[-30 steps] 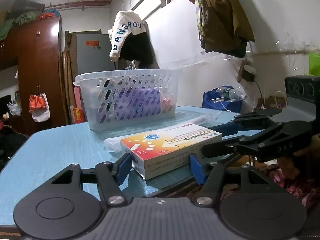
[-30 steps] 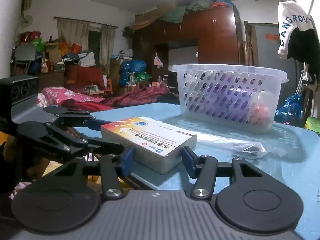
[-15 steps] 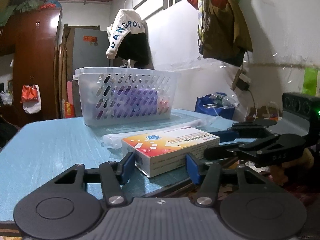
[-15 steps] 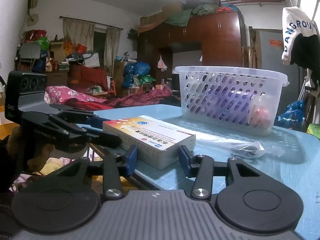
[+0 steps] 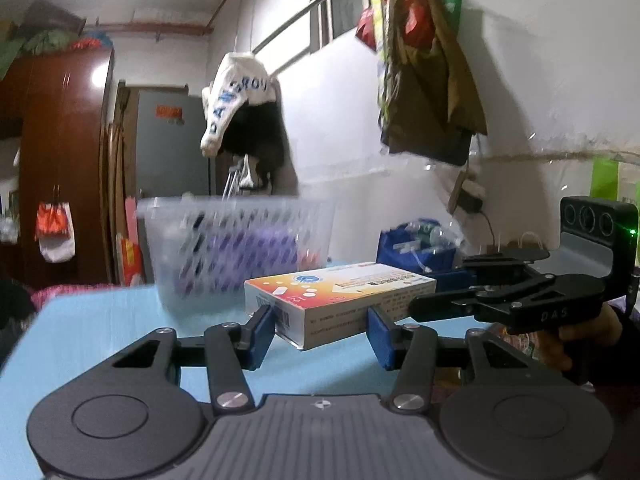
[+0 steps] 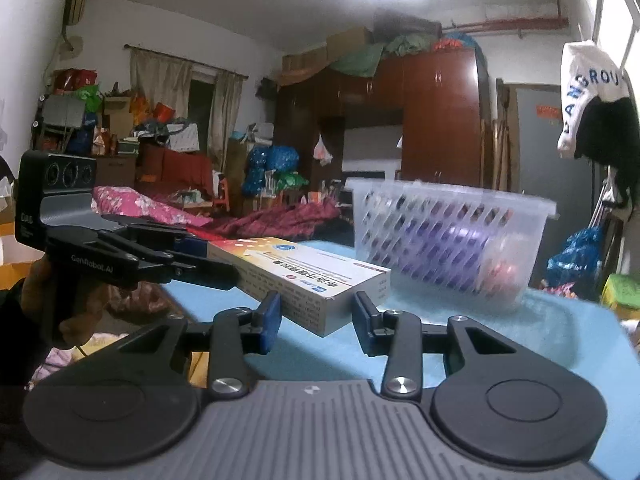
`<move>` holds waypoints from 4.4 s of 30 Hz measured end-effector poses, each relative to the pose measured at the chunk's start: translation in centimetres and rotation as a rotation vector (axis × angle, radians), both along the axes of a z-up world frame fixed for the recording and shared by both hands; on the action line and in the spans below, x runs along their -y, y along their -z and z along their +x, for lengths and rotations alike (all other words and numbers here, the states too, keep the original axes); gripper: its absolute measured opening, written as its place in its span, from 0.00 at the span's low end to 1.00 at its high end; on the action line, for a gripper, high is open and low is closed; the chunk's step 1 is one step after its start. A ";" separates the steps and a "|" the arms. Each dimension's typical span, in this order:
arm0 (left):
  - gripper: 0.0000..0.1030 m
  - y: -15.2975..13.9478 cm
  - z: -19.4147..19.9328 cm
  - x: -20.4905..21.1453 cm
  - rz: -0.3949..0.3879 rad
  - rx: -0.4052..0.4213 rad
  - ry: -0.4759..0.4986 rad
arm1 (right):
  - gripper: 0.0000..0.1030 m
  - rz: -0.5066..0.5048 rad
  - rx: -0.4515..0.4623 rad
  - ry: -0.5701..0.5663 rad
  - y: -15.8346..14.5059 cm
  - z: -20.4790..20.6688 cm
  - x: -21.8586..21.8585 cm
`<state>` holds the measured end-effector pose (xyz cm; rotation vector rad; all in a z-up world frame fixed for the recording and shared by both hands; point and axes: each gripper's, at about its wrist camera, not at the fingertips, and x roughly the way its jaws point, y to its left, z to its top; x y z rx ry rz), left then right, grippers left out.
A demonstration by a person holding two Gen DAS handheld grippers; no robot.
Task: Organize objects
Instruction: 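Lift the medicine box with both grippers and lower it into the basket, then open both grippers to release the medicine box, then move both grippers toward the clear plastic bag on the table, then close both grippers together on the clear plastic bag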
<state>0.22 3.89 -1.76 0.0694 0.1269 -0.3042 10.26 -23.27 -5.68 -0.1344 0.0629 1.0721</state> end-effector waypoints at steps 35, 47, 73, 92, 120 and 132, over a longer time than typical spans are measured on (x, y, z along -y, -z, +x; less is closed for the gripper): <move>0.52 -9.8 24.6 -0.1 -0.049 -0.176 -0.062 | 0.39 -0.029 -0.097 0.275 -8.6 16.3 -3.7; 0.55 -8.8 28.0 0.0 0.010 -0.302 -0.159 | 0.44 -0.147 -0.226 0.337 -8.0 18.7 -4.9; 0.88 -14.1 8.8 -3.5 0.064 -0.266 -0.388 | 1.00 0.084 -0.251 0.389 -7.6 9.1 3.5; 0.89 0.5 11.6 -3.1 -0.130 -0.419 -0.327 | 0.84 -0.061 -0.380 0.379 -0.3 8.6 -0.1; 0.51 2.1 7.8 -0.3 0.023 -0.272 -0.342 | 0.43 -0.168 -0.302 0.350 0.6 6.9 -0.9; 0.16 2.0 6.4 0.0 0.017 -0.154 -0.297 | 0.23 -0.131 -0.246 0.326 0.8 5.5 0.0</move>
